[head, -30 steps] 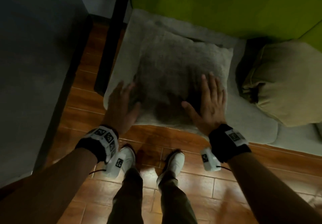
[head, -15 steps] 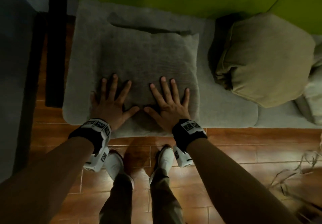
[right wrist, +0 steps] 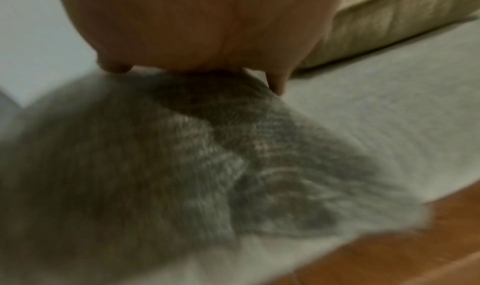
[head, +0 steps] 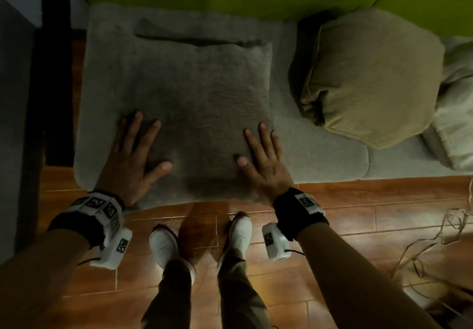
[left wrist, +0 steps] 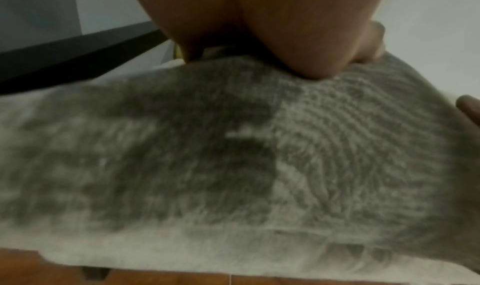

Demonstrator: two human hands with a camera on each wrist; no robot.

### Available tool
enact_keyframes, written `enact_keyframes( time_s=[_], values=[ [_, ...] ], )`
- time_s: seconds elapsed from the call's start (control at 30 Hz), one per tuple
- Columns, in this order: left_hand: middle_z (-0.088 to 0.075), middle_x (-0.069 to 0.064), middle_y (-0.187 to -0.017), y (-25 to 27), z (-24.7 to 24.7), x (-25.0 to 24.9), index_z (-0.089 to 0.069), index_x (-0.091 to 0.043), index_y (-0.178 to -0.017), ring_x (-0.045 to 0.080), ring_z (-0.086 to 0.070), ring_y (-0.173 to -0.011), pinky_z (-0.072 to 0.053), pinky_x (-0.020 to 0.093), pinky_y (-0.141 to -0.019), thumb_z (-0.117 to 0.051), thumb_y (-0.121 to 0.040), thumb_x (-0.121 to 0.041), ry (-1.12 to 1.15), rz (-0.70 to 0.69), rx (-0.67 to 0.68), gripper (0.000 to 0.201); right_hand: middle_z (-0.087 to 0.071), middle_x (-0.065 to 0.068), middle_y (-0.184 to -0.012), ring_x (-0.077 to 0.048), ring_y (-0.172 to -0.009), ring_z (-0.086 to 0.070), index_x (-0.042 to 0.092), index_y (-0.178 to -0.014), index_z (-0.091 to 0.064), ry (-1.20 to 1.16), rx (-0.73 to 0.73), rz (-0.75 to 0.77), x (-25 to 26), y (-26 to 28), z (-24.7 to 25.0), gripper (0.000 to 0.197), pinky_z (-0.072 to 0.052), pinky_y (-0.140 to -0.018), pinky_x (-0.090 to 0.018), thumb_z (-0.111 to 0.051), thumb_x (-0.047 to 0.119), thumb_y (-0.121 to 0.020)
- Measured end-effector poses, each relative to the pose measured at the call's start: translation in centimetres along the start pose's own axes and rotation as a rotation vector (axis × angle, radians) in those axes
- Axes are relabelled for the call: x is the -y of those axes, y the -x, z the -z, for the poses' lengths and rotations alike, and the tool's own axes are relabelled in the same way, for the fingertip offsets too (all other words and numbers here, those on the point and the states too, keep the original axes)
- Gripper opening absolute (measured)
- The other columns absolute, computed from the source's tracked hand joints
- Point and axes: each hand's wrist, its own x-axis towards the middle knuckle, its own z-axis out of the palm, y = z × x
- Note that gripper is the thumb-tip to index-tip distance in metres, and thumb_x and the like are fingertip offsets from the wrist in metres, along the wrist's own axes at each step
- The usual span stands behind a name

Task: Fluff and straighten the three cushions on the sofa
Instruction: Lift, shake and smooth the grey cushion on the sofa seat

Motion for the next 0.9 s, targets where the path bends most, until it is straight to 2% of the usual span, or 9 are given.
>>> enact_keyframes(
  time_s=[0.07,0.17,0.27,0.33,0.43,0.53,0.6,0.7,0.9],
  values=[
    [-0.027,-0.005,-0.158,-0.2,2.1,-1.2,-0.037,-0.023,-0.149,0.035,-0.03,-0.142,-0.028,0.044,-0.111,-0.038,-0.092,-0.057,0.156,0.061,-0.159,0.066,-0.04,-0.003,-0.15,-0.019,-0.137,-0.038,0.031,-0.145,-0.045,-0.212,-0.168,-0.079,1.5,-0.8,2.7,0.052,-0.033,-0.115,-0.043,-0.037,0.06,-0.102],
    [-0.054,0.02,-0.133,-2.2,5.3,-2.2,-0.051,-0.009,-0.132,0.039,-0.052,-0.119,-0.038,0.038,-0.097,-0.042,-0.103,-0.037,0.272,0.283,-0.349,0.041,-0.051,0.001,-0.114,-0.019,-0.104,-0.053,0.023,-0.116,-0.059,-0.384,-0.279,-0.306,2.1,-4.9,6.3,0.033,-0.046,-0.085,-0.032,-0.045,0.05,-0.104],
    [-0.056,0.019,-0.13,-5.3,6.8,1.8,-0.052,-0.024,-0.126,0.041,-0.056,-0.117,-0.046,0.047,-0.099,-0.045,-0.096,-0.05,0.342,0.55,-0.275,0.04,-0.065,-0.003,-0.111,-0.027,-0.103,-0.065,0.032,-0.099,-0.064,-0.434,-0.084,-0.391,1.4,-9.6,8.7,0.028,-0.056,-0.092,-0.048,-0.048,0.054,-0.097],
    [-0.059,0.014,-0.126,-6.7,7.0,3.9,-0.053,-0.033,-0.122,0.041,-0.061,-0.111,-0.052,0.056,-0.094,-0.043,-0.09,-0.06,0.452,0.655,-0.123,0.043,-0.068,-0.004,-0.113,-0.027,-0.1,-0.069,0.032,-0.102,-0.064,-0.396,0.041,-0.385,1.1,-10.9,9.9,0.025,-0.058,-0.092,-0.052,-0.048,0.051,-0.098],
    [-0.062,0.017,-0.12,-7.7,7.0,4.2,-0.057,-0.008,-0.126,0.042,-0.063,-0.104,-0.052,0.059,-0.091,-0.036,-0.103,-0.041,0.43,0.648,0.025,0.045,-0.065,-0.002,-0.116,-0.021,-0.094,-0.069,0.022,-0.125,-0.062,-0.384,0.128,-0.446,0.8,-11.2,10.3,0.034,-0.062,-0.077,-0.038,-0.045,0.044,-0.105],
    [-0.063,0.029,-0.119,-8.0,6.5,4.6,-0.058,0.002,-0.12,0.048,-0.063,-0.105,-0.05,0.062,-0.092,-0.035,-0.103,-0.041,0.392,0.656,-0.005,0.052,-0.065,-0.002,-0.113,-0.021,-0.093,-0.065,0.026,-0.116,-0.065,-0.427,0.144,-0.527,0.3,-11.0,9.0,0.037,-0.058,-0.075,-0.036,-0.049,0.056,-0.1],
    [-0.063,0.025,-0.119,-8.1,6.3,5.1,-0.06,-0.003,-0.119,0.044,-0.063,-0.104,-0.051,0.058,-0.094,-0.037,-0.099,-0.052,0.41,0.694,0.004,0.057,-0.065,-0.003,-0.112,-0.023,-0.097,-0.064,0.027,-0.112,-0.065,-0.42,0.118,-0.539,0.2,-11.4,8.0,0.032,-0.059,-0.089,-0.042,-0.055,0.054,-0.099],
    [-0.063,0.018,-0.117,-8.4,6.5,4.9,-0.061,-0.014,-0.112,0.038,-0.063,-0.103,-0.053,0.053,-0.093,-0.049,-0.084,-0.069,0.415,0.707,0.045,0.063,-0.065,-0.004,-0.118,-0.025,-0.107,-0.063,0.024,-0.125,-0.064,-0.326,0.096,-0.487,0.1,-12.3,7.9,0.033,-0.054,-0.097,-0.044,-0.058,0.045,-0.1],
    [-0.063,0.024,-0.11,-8.4,7.6,4.1,-0.057,-0.008,-0.114,0.045,-0.061,-0.099,-0.05,0.047,-0.083,-0.048,-0.099,-0.038,0.085,0.688,-0.001,0.034,-0.065,-0.013,-0.12,-0.027,-0.097,-0.061,0.014,-0.121,-0.065,0.041,0.075,-0.412,-1.3,-13.0,9.3,0.031,-0.045,-0.075,-0.033,-0.049,0.034,-0.105]
  ],
)
